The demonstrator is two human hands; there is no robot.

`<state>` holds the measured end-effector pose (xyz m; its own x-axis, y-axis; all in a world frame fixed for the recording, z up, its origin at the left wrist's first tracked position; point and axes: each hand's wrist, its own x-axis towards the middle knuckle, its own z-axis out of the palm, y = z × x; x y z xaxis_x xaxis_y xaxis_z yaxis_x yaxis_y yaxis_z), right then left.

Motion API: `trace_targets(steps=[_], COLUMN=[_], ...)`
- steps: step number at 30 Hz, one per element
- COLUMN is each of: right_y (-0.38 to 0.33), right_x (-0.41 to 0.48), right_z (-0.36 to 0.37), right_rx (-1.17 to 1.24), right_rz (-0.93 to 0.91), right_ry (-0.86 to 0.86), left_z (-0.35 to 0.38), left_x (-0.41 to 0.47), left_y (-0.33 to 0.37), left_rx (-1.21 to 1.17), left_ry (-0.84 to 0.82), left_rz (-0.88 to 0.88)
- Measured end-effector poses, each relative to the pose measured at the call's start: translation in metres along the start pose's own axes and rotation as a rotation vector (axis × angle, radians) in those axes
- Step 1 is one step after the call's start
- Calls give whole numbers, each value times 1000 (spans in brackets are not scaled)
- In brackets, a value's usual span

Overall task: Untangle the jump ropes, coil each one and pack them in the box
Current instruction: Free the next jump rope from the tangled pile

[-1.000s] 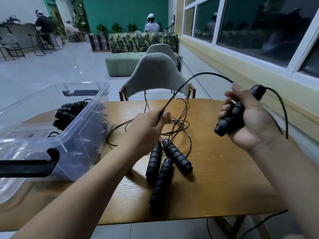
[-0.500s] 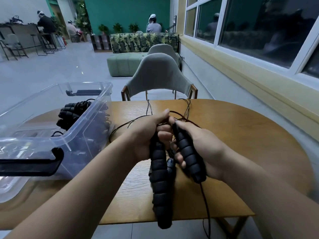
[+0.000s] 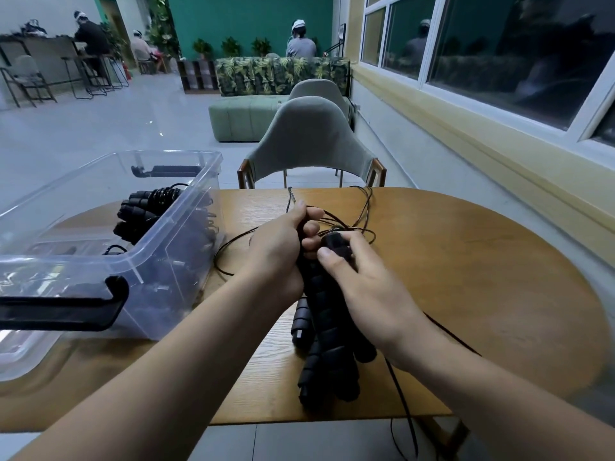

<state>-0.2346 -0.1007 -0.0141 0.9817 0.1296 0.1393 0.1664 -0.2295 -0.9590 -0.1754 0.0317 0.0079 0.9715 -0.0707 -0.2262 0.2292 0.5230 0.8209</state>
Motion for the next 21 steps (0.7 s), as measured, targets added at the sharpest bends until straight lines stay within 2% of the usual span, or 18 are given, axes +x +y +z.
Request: trace_targets(steps=[4, 10, 13, 16, 21], right_y=[-1, -1, -9, -17, -20], right_x=[-4, -3, -2, -2, 4], right_z=[-2, -5, -13, -28, -48], right_rx=[-39, 28, 116, 84, 60], right_rz=[-57, -11, 57, 54, 79], right_ry=[-79, -187, -226, -262, -268], left_z=[-1, -2, -1, -6, -11], left_x=[1, 0, -1, -2, -8], left_y=[2, 1, 0, 4, 7], left_rx=[8, 89, 422, 791, 1119], left_ry=[27, 43, 60, 65, 98], left_rz=[45, 135, 317, 534, 874])
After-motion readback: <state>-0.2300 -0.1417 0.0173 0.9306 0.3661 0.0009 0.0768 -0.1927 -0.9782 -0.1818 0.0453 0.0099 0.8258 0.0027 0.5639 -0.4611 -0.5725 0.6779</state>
